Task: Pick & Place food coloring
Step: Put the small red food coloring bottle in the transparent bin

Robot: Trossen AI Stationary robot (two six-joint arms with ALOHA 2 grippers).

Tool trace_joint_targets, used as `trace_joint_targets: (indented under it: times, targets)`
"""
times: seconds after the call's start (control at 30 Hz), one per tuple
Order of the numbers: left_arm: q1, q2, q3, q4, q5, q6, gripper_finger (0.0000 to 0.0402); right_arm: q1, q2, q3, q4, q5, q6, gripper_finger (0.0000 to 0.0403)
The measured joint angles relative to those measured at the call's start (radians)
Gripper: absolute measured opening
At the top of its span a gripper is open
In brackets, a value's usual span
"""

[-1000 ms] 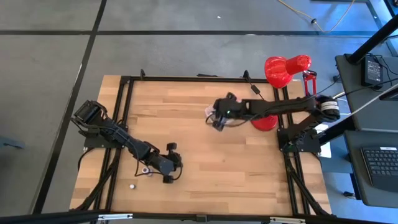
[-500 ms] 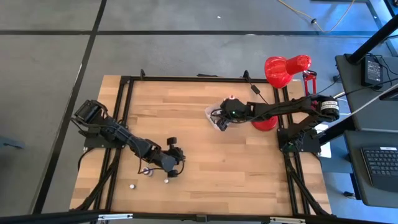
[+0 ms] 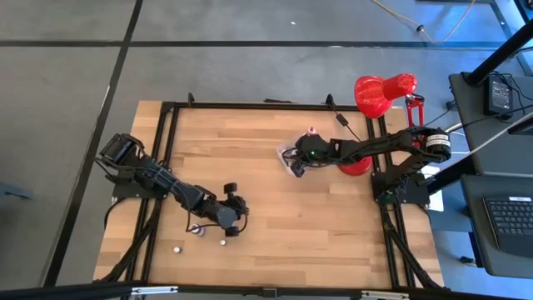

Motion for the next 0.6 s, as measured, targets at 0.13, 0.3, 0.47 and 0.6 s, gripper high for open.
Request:
trace_joint_targets:
  times: [0.13, 0.3, 0.47, 0.6]
  targets:
    - [0.0, 0.0, 0.0, 0.0, 0.008, 0.0, 0.0022, 0.0, 0.0, 0.0, 0.005, -0.001, 0.0, 0.0077]
    - [0.0, 0.0, 0.0, 0.0, 0.008, 0.0, 0.0021, 0.0, 0.0, 0.0, 0.005, -0.001, -0.003, 0.0085]
    - [0.0, 0.0, 0.0, 0.0, 0.006, 0.0, 0.0021, 0.0, 0.0, 0.0, 0.004, -0.001, -0.004, 0.0129]
    - [0.0, 0.0, 0.0, 0.0, 0.006, 0.028, 0.0028, 0.0, 0.0, 0.0, 0.004, 0.0, -0.004, 0.0159]
